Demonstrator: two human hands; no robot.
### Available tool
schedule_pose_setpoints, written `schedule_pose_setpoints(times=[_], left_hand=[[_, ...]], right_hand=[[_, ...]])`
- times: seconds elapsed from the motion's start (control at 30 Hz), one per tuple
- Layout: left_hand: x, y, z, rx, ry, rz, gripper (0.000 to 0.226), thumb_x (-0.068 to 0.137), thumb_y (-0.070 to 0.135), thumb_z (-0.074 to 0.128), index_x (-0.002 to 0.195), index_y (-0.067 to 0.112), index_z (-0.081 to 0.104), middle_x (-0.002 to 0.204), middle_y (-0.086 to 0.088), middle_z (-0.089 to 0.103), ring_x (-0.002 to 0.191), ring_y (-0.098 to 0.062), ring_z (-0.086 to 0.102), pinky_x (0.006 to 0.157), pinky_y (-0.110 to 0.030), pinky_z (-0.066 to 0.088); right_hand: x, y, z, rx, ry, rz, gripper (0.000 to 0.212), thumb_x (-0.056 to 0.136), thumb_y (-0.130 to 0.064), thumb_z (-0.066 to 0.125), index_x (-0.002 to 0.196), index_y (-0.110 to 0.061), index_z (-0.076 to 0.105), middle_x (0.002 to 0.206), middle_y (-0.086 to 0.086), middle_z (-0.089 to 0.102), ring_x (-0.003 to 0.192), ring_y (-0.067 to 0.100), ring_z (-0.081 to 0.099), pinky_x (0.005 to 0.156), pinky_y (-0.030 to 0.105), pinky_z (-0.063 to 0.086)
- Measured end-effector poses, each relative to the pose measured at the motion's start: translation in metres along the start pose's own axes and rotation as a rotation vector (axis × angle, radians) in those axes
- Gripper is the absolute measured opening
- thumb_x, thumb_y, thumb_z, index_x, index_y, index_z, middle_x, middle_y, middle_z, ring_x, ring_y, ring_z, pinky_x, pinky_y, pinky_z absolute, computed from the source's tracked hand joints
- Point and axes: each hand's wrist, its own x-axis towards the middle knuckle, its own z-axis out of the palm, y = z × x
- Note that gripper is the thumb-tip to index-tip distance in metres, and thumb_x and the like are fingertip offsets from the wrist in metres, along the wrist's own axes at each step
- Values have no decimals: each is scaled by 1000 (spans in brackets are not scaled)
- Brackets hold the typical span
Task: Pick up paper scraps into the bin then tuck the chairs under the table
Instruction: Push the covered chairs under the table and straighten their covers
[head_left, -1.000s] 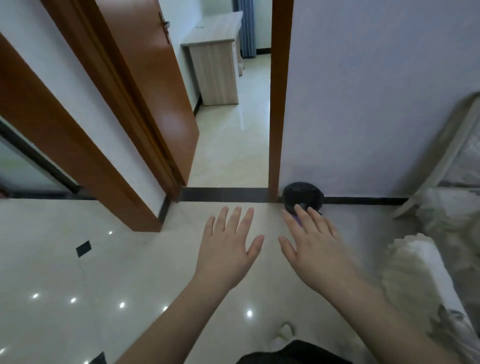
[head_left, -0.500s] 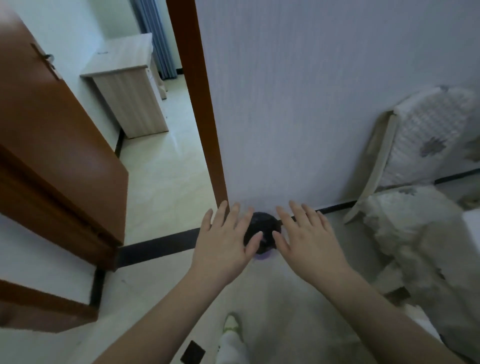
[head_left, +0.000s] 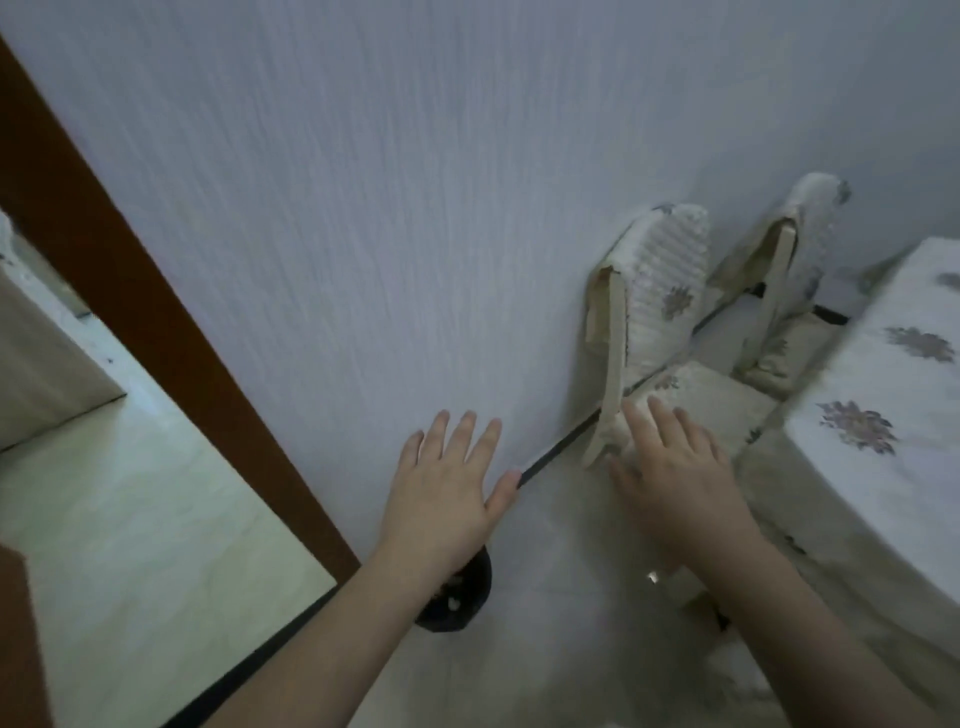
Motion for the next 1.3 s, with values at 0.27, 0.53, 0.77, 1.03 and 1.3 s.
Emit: schedule_pose_setpoints(times=[0.27, 0.53, 0.77, 1.03, 1.3], left_hand=[[142, 55, 11, 25, 9, 207, 78, 85, 64, -8, 153, 31, 12, 161, 1, 16, 148, -24, 8, 118, -43, 7], [273, 98, 21, 57, 48, 258, 66, 95, 59, 18, 144, 23, 43, 145, -7, 48, 136, -31, 40, 109, -50, 32], [345, 116, 38, 20, 27, 301, 60, 96, 54, 24, 140, 21, 48, 141, -8, 52, 131, -31, 46, 106, -50, 38], [479, 107, 68, -13, 40, 357, 61, 96, 56, 20, 143, 24, 42, 144, -7, 48, 134, -30, 42, 105, -50, 35], [619, 107, 89, -26, -56, 377, 72, 89, 60, 7, 151, 28, 23, 156, -8, 28, 144, -29, 22, 113, -46, 19]], right_hand=[[78, 63, 11, 57, 13, 131, 67, 95, -54, 32, 151, -28, 8, 160, 2, 11, 146, 23, 8, 116, 39, 6], [170, 141, 13, 74, 17, 204, 66, 95, -51, 34, 151, -29, 8, 160, 3, 12, 146, 24, 9, 116, 40, 8], [237, 173, 30, 50, 35, 262, 65, 84, -47, 57, 142, -21, 41, 144, 11, 46, 131, 32, 44, 104, 48, 36], [332, 193, 54, 63, -3, 260, 65, 95, -51, 35, 151, -26, 12, 159, 5, 15, 145, 25, 13, 116, 40, 11], [463, 207, 59, 17, 23, 290, 66, 96, -51, 33, 151, -24, 10, 159, 4, 15, 145, 23, 13, 117, 40, 11]])
